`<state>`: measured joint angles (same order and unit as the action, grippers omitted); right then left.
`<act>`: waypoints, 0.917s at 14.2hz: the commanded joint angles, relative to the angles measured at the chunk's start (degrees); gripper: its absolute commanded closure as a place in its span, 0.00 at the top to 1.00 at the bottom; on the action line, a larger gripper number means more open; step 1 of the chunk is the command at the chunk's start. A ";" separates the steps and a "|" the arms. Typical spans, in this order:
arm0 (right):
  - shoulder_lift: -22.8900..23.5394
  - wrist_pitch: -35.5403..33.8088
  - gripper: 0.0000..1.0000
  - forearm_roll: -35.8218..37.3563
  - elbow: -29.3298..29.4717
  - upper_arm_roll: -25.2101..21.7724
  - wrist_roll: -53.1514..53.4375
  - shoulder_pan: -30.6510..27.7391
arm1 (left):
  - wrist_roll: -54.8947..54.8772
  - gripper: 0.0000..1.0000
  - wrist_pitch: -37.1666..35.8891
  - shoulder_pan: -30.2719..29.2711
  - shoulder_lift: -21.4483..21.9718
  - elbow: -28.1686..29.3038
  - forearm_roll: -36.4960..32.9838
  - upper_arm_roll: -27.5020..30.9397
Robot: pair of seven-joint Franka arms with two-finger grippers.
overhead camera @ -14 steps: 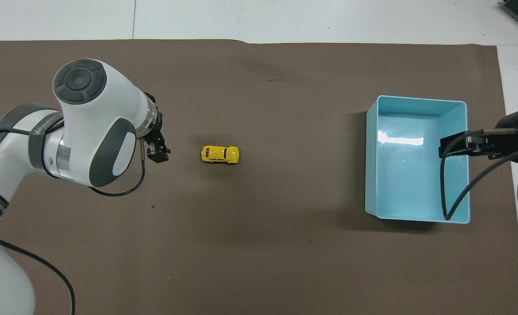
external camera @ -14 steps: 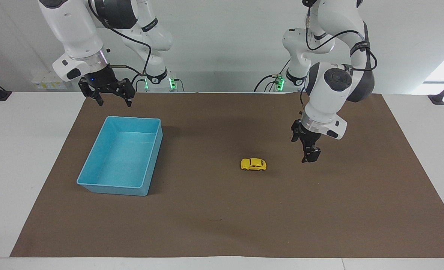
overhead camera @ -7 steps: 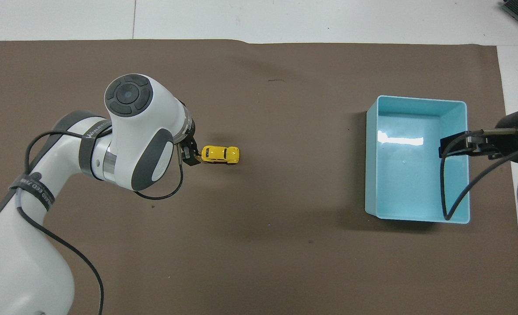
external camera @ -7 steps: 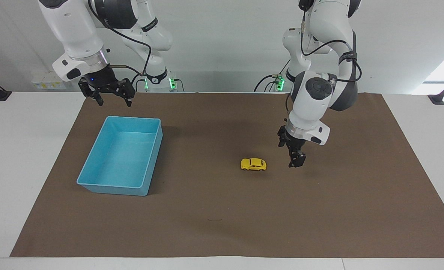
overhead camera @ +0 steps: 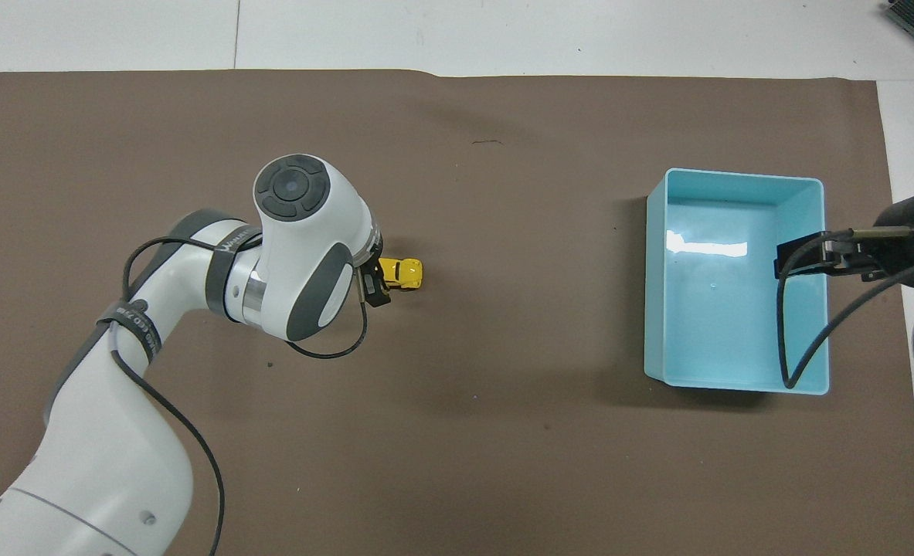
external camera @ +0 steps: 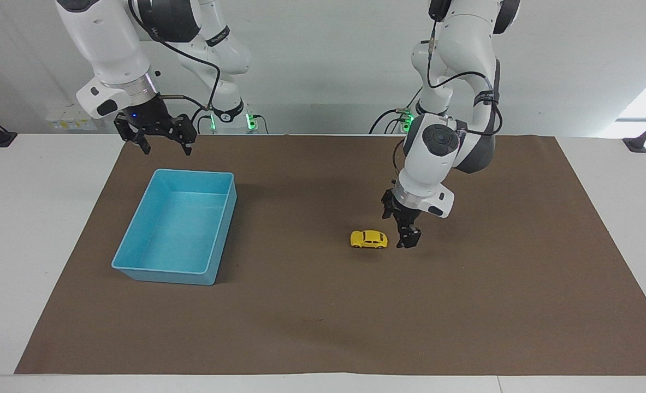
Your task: Wind up and store yellow beetle car
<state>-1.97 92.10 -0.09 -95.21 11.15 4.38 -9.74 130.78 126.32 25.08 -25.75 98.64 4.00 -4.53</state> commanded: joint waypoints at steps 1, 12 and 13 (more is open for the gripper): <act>-0.49 -0.34 1.00 -1.40 0.03 0.36 0.63 -0.72 | 1.06 1.00 1.38 1.55 -2.20 -2.23 0.48 0.92; -0.49 -0.34 1.00 -1.40 0.03 0.36 0.63 -0.80 | -5.17 0.47 0.42 1.90 -1.76 0.32 0.40 0.92; -0.49 -0.34 1.00 -1.40 0.03 0.36 0.63 -0.72 | -5.62 0.31 0.42 2.16 -1.76 0.32 0.40 0.92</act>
<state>-1.97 92.10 -0.09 -95.21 11.15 4.38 -9.74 127.04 127.30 26.10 -27.81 98.40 4.00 -4.49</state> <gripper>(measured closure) 0.000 0.493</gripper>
